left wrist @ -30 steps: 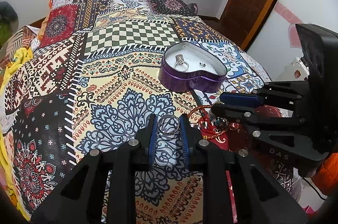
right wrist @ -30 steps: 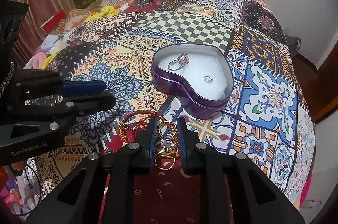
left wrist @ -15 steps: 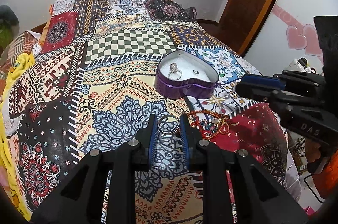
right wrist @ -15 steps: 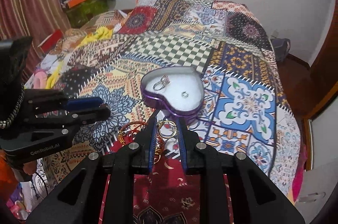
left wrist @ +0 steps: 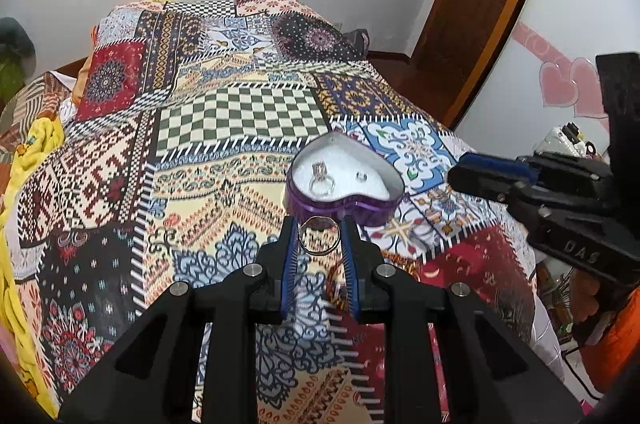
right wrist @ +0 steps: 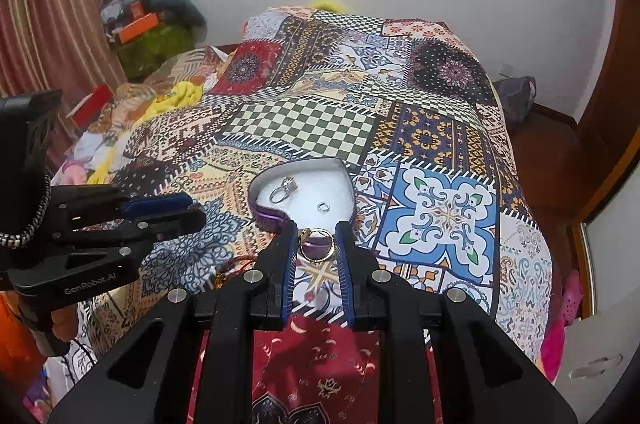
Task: Organize jewelry
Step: 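Carry both rings over the heart tin and open both tools to drop them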
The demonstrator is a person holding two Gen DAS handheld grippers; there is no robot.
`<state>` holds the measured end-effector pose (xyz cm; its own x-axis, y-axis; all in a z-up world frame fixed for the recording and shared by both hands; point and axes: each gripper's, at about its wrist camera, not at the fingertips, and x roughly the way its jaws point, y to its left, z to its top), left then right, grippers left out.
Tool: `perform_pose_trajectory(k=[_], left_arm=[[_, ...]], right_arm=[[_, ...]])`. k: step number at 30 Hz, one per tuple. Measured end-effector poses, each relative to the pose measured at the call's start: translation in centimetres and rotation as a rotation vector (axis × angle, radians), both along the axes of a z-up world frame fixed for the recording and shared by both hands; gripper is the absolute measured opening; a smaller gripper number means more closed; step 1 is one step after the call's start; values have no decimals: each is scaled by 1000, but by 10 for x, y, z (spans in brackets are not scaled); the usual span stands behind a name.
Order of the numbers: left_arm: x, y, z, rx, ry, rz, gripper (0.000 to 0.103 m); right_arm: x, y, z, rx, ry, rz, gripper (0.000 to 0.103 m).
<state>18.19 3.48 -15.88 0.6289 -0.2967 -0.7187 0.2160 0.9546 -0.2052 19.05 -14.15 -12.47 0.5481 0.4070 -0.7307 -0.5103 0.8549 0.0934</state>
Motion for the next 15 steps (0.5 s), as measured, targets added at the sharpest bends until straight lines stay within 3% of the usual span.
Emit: perform_pose_trajectory(k=[15], left_arm=[[36, -6, -3, -24, 5, -29, 20]], right_arm=[[27, 8, -18, 12, 40, 4, 17]])
